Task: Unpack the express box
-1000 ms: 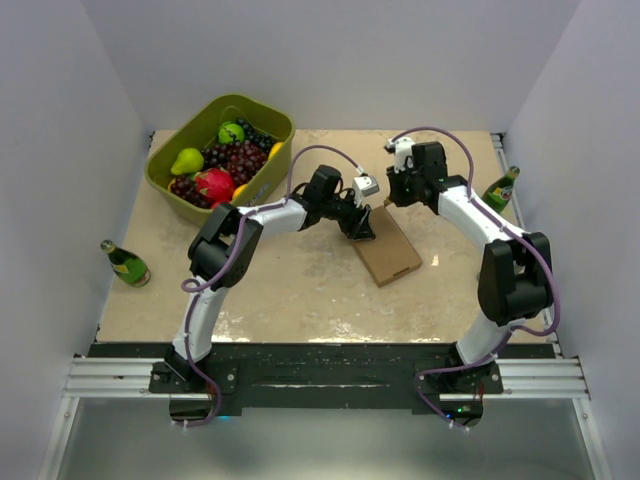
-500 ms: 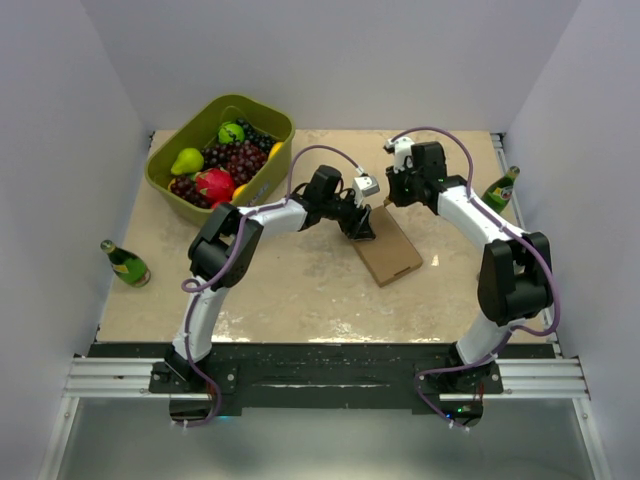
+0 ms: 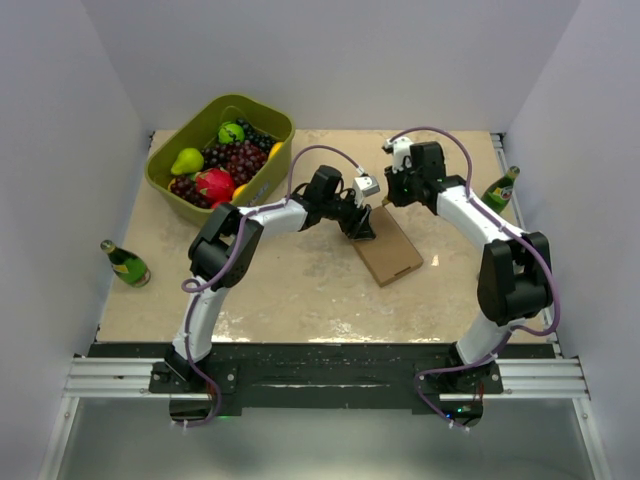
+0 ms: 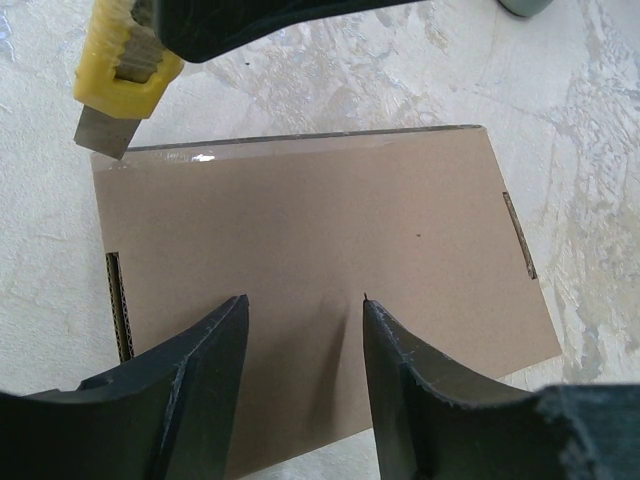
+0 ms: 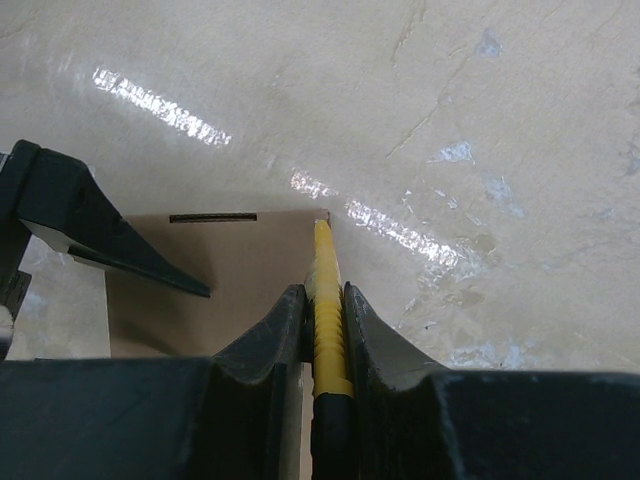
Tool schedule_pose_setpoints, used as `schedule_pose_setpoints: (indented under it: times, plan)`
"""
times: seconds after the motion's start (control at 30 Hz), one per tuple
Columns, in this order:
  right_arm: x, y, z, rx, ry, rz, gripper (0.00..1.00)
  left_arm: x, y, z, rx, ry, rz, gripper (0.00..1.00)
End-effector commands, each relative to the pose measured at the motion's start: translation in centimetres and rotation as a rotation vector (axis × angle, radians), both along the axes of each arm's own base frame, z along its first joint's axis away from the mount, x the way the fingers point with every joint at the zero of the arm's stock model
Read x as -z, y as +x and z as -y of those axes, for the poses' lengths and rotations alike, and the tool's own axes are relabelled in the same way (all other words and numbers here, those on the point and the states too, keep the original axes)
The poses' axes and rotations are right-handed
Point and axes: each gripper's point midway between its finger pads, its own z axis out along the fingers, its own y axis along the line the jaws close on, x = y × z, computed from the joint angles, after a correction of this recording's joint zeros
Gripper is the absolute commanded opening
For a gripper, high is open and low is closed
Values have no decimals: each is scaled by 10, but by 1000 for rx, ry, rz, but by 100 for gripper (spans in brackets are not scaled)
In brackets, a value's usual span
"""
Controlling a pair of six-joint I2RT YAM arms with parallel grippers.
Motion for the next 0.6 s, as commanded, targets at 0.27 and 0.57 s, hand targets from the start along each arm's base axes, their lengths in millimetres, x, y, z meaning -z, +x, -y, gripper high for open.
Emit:
schedule_pose_setpoints:
  times: [0.27, 0.57]
  plan:
    - [-31, 7, -5, -13, 32, 140, 0, 23, -14, -1, 15, 49, -63, 52]
    - [-35, 4, -5, -12, 39, 173, 0, 23, -15, -1, 17, 54, -59, 51]
